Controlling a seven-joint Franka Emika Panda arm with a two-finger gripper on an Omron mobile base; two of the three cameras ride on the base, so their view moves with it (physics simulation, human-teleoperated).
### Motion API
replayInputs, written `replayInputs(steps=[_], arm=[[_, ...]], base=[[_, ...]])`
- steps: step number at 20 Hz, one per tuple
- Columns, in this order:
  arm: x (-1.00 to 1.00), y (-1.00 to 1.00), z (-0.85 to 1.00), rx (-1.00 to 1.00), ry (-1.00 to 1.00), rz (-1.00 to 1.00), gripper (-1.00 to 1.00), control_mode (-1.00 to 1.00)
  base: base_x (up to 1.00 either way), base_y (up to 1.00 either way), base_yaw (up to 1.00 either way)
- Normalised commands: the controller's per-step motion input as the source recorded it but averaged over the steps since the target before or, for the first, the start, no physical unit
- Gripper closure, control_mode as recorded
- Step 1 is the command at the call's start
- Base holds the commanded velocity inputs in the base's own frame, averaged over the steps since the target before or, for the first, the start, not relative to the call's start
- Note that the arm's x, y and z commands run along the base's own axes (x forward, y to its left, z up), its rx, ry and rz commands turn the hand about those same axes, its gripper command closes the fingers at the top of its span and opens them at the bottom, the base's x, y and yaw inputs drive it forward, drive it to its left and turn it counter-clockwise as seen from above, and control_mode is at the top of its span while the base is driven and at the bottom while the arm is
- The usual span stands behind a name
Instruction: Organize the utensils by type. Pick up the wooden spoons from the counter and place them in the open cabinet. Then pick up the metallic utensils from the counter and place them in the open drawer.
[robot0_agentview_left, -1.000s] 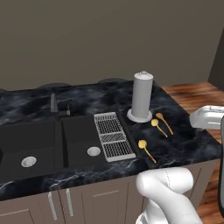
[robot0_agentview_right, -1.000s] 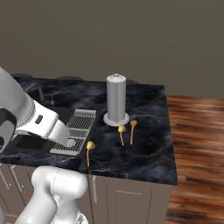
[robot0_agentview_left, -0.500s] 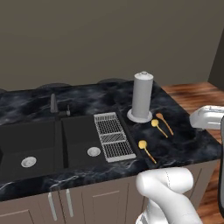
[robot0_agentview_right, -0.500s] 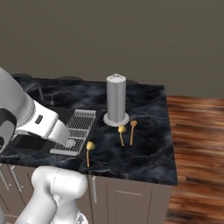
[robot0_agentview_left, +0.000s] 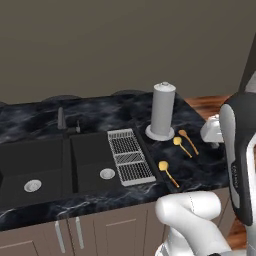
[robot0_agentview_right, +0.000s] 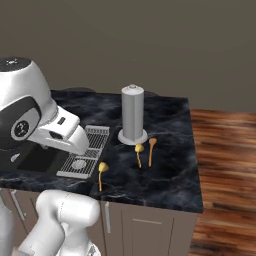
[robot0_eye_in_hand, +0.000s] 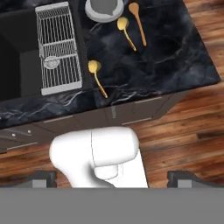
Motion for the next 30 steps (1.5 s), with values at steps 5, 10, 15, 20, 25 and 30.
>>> replayInputs(steps=[5, 10, 15, 20, 25, 30], arm=[[0.37, -0.11, -0.38, -0.01, 0.20, 0.05, -1.00, -1.00], [0.32, -0.28, -0.49, 0.00, 0.06, 0.13, -1.00, -1.00], [0.52, -0.36, -0.44, 0.00, 0.05, 0.11, -1.00, -1.00], [0.33, -0.24, -0.31, -0.02, 0.05, 0.00, -1.00, -1.00], [0.32, -0.36, -0.05, 0.00, 0.02, 0.00, -1.00, -1.00], [0.57, -0.21, -0.10, 0.00, 0.01, 0.00, -1.00, -1.00]], base=[[0.00, 0.00, 0.00], [0.00, 0.00, 0.00], [0.00, 0.00, 0.00], [0.00, 0.00, 0.00], [0.00, 0.00, 0.00], [0.00, 0.00, 0.00]])
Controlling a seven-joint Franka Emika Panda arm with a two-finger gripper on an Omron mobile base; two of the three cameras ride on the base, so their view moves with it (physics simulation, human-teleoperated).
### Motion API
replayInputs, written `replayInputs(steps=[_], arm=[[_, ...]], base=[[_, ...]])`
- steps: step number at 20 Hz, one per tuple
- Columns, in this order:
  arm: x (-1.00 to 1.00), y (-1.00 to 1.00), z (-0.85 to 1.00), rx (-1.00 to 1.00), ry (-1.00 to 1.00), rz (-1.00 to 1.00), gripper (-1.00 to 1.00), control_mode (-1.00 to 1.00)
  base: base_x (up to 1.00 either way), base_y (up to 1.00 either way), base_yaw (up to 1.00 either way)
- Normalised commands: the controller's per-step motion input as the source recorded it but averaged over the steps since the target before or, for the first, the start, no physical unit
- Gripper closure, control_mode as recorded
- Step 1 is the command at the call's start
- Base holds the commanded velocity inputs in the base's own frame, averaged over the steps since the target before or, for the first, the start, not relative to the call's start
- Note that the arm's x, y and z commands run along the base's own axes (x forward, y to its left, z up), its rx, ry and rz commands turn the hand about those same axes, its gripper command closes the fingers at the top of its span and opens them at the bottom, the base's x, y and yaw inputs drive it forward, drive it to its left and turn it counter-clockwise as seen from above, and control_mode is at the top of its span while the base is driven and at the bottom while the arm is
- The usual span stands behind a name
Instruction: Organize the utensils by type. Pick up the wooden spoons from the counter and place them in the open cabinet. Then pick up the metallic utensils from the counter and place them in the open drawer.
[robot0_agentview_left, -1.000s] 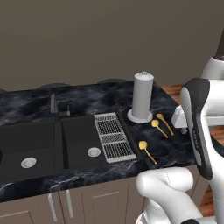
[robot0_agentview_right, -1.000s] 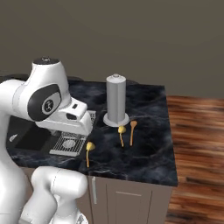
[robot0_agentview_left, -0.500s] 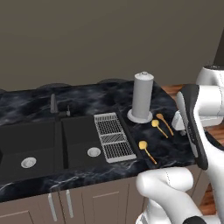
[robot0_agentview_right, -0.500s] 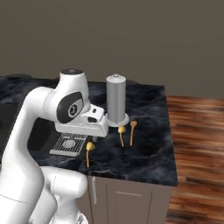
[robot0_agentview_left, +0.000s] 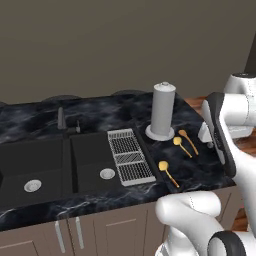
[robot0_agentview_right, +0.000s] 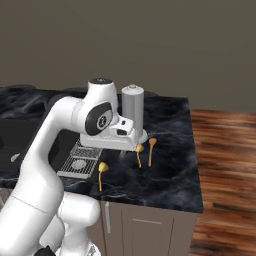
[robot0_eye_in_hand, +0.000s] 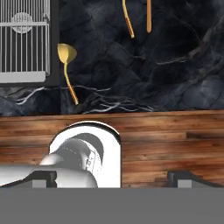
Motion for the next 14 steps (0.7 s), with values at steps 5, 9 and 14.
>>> replayInputs(steps=[5, 9, 14], arm=[[0.41, -0.21, -0.05, 0.00, 0.07, 0.00, -1.00, -1.00], [0.55, -0.12, -0.19, 0.02, 0.02, 0.00, -1.00, -1.00], [0.77, -0.05, -0.34, 0.05, 0.00, 0.00, -1.00, -1.00]], base=[[0.00, 0.00, 0.00], [0.00, 0.00, 0.00], [0.00, 0.00, 0.00]])
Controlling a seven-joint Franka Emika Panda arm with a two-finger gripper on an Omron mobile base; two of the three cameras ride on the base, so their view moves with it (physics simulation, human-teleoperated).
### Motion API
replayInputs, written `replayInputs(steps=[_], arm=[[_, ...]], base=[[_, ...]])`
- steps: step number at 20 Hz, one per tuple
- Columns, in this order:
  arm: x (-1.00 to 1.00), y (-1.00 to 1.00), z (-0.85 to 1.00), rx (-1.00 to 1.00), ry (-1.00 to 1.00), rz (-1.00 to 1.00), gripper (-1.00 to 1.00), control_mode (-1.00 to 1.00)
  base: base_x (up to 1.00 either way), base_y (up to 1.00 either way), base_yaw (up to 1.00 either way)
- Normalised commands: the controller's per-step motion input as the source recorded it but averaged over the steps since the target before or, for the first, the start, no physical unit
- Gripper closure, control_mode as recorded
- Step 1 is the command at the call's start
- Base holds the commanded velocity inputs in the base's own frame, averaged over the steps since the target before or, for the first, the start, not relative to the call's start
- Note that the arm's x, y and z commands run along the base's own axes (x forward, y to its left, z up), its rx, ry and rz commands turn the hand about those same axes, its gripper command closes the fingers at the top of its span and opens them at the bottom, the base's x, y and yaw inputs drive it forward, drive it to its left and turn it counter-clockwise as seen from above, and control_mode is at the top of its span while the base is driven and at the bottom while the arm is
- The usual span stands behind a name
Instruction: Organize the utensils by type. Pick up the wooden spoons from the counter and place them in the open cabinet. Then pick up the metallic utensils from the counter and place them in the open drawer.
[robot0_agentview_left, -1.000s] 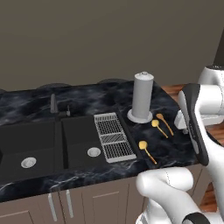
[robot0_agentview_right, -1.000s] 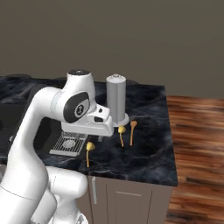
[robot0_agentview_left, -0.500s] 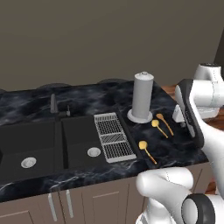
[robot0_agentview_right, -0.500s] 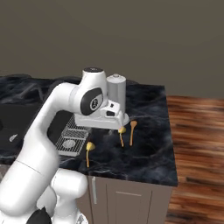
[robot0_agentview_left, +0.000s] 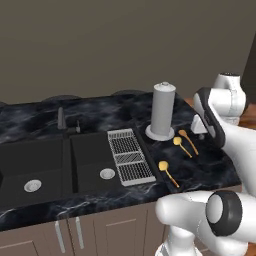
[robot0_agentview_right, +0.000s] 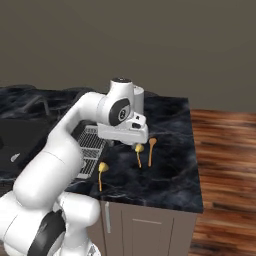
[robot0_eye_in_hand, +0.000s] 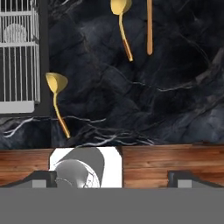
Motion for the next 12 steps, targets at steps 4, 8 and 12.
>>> replayInputs(steps=[4, 8, 12], arm=[[0.72, 0.00, -0.40, 0.01, 0.00, 0.00, -1.00, -1.00], [0.59, -0.05, -0.30, 0.00, 0.01, 0.00, -1.00, -1.00], [0.33, -0.17, -0.15, 0.00, 0.00, 0.02, -1.00, -1.00]], base=[[0.00, 0.00, 0.00], [0.00, 0.00, 0.00], [0.00, 0.00, 0.00]])
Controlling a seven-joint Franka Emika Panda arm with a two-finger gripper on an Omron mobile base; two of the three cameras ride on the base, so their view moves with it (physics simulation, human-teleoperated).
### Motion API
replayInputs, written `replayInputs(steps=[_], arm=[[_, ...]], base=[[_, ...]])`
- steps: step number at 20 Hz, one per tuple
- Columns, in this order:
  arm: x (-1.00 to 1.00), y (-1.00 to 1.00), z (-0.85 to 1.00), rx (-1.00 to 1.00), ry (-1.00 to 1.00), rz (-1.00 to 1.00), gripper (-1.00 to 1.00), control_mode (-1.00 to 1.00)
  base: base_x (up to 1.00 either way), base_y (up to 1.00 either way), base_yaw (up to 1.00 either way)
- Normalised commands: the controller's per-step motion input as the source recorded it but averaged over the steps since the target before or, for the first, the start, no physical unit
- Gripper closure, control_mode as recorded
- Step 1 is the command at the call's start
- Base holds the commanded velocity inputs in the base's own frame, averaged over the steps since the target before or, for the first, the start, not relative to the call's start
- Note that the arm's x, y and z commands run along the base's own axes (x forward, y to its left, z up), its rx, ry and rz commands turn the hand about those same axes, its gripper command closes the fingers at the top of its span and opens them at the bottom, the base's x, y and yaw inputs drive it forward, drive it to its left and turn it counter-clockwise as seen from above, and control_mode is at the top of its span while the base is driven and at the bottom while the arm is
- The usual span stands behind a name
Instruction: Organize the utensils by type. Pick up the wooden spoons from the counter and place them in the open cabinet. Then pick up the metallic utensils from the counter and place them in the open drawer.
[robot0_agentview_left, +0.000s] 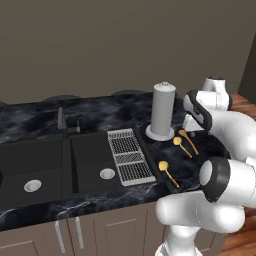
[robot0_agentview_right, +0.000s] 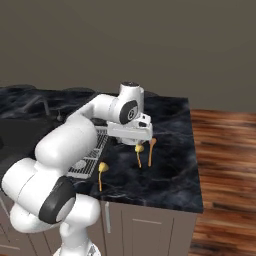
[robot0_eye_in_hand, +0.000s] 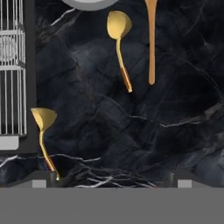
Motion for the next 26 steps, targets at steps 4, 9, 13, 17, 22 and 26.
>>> replayInputs(steps=[4, 9, 13, 17, 22, 26], arm=[[0.33, -0.22, -0.17, 0.00, 0.00, 0.04, -1.00, -1.00], [0.32, -0.14, -0.25, 0.00, 0.00, 0.06, -1.00, -1.00], [0.24, -0.09, -0.29, 0.00, 0.00, 0.06, -1.00, -1.00], [0.17, -0.13, -0.26, 0.00, 0.00, 0.05, -1.00, -1.00], [0.12, -0.11, -0.18, 0.00, 0.01, 0.04, -1.00, -1.00], [0.14, -0.07, -0.27, 0.00, 0.01, 0.03, -1.00, -1.00]], base=[[0.00, 0.00, 0.00], [0.00, 0.00, 0.00], [0.00, 0.00, 0.00], [0.00, 0.00, 0.00], [0.00, 0.00, 0.00], [0.00, 0.00, 0.00]])
